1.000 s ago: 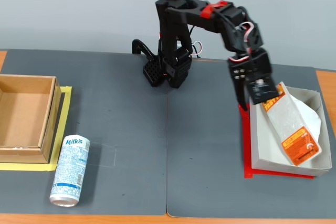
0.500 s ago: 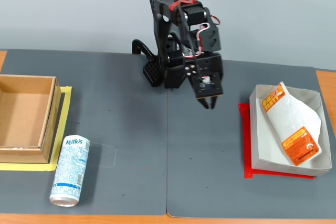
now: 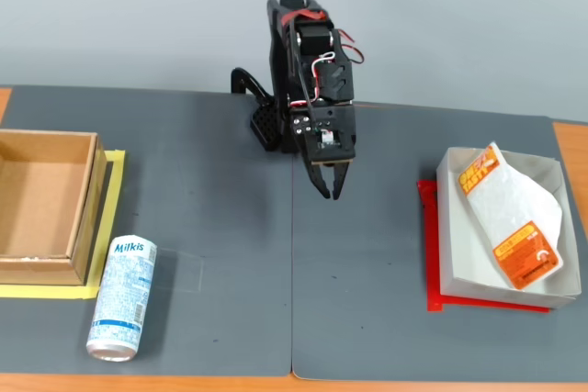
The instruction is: Pick the sandwich and put it in the gray box
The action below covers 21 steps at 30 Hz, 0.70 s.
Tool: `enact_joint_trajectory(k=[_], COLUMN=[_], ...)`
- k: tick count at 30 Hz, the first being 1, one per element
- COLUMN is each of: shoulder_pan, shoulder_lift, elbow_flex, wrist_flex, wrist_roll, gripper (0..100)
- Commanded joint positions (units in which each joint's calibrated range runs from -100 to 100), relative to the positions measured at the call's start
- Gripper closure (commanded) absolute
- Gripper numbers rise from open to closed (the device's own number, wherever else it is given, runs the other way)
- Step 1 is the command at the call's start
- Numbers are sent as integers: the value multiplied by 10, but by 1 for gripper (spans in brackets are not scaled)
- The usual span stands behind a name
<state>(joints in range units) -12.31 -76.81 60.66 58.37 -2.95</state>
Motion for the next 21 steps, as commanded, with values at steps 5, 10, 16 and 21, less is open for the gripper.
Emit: enact_joint_trajectory(k=[5, 10, 16, 21], shoulder_pan=[35, 60, 93, 94], shoulder_lift=[-131, -177, -219, -226], elbow_flex=[129, 216, 304, 339], wrist_flex=[-9, -15, -15, -16], wrist_roll=[-1, 2, 5, 18], gripper=[98, 98, 98, 98])
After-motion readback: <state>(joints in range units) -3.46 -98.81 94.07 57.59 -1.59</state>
